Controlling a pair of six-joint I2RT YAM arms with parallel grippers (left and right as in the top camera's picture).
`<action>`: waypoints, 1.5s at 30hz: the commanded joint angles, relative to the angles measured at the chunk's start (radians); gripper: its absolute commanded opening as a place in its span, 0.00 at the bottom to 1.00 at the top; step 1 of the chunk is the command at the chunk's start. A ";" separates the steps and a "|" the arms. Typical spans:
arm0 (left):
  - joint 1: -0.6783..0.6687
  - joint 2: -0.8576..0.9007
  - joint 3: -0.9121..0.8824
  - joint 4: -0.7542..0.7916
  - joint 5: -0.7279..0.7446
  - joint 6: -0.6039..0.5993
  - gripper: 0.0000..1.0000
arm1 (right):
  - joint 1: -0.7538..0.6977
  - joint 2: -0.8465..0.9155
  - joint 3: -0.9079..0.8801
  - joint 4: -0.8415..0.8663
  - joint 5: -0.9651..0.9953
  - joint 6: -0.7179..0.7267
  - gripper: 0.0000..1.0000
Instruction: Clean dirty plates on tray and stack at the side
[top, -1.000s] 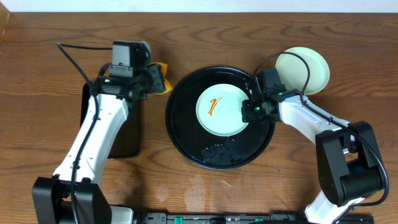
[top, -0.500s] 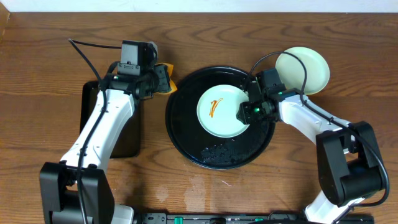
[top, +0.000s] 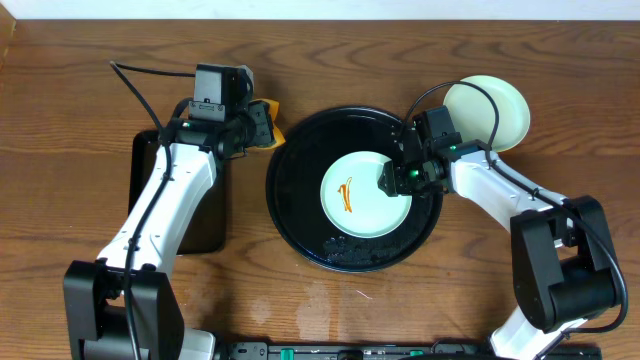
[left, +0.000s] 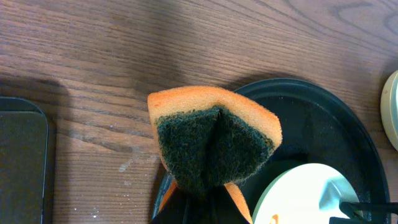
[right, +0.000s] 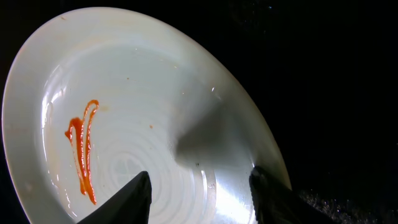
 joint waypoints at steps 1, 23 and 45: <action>-0.001 -0.002 0.020 0.000 0.009 0.019 0.08 | -0.014 0.016 0.001 -0.023 0.076 0.019 0.53; -0.001 -0.001 0.020 -0.004 0.009 0.019 0.08 | -0.090 0.000 0.343 -0.422 0.173 -0.153 0.81; -0.001 -0.001 0.020 0.000 0.009 0.019 0.08 | -0.065 0.004 0.201 -0.349 0.164 -0.177 0.75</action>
